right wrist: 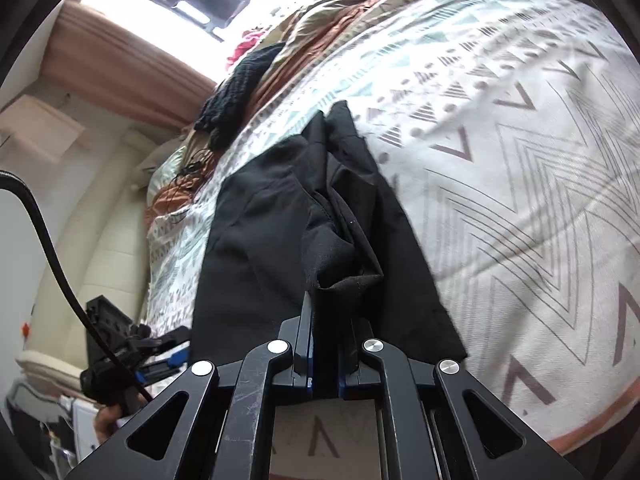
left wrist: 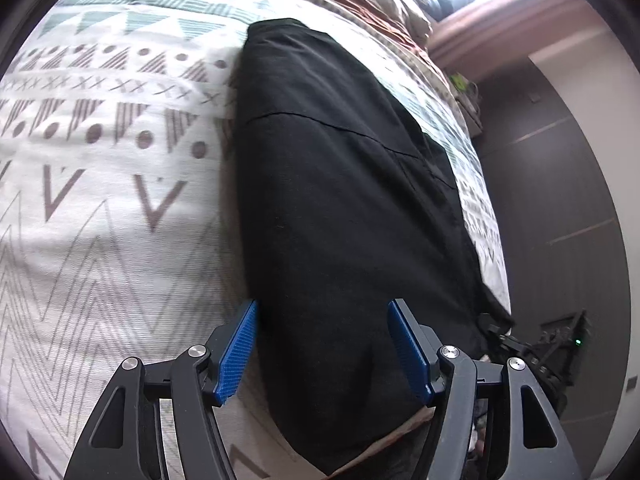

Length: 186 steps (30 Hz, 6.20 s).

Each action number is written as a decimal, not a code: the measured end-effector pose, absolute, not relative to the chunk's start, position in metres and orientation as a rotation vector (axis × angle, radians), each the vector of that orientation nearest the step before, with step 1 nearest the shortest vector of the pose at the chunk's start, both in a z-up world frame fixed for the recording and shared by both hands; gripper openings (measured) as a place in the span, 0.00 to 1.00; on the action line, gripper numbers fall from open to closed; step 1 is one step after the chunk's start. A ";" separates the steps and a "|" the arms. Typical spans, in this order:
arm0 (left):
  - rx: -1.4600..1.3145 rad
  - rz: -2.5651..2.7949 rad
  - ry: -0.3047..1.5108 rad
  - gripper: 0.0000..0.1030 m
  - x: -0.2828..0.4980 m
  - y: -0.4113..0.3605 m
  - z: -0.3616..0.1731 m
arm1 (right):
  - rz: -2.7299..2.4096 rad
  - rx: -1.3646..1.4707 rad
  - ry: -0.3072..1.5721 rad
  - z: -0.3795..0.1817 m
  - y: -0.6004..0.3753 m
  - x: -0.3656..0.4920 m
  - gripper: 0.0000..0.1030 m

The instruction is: Fold large clothes

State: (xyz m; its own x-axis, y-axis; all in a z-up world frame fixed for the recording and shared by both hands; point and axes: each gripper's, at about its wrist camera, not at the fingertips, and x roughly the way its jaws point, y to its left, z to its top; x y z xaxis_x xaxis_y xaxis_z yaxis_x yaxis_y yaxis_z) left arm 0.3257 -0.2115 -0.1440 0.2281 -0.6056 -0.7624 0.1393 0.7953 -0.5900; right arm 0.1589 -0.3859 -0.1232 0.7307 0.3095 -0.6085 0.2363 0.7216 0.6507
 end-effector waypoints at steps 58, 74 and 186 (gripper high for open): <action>-0.416 -0.332 1.291 0.58 0.469 -0.218 -0.172 | 0.466 0.812 1.115 -0.178 -0.435 0.385 0.72; -0.418 -0.307 1.233 0.31 0.481 -0.223 -0.166 | 0.518 0.754 1.121 -0.165 -0.419 0.392 0.25; -0.426 0.361 0.810 0.14 0.374 0.465 0.016 | 1.287 0.415 1.018 -0.078 0.199 0.440 0.20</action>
State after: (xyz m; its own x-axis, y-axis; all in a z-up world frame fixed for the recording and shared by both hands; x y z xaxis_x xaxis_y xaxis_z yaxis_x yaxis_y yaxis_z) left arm 0.3737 0.4654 0.0162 0.6378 0.1464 -0.7562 -0.4643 0.8564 -0.2258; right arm 0.4398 0.1986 -0.0783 -0.0538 0.9200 -0.3881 -0.5891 0.2846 0.7563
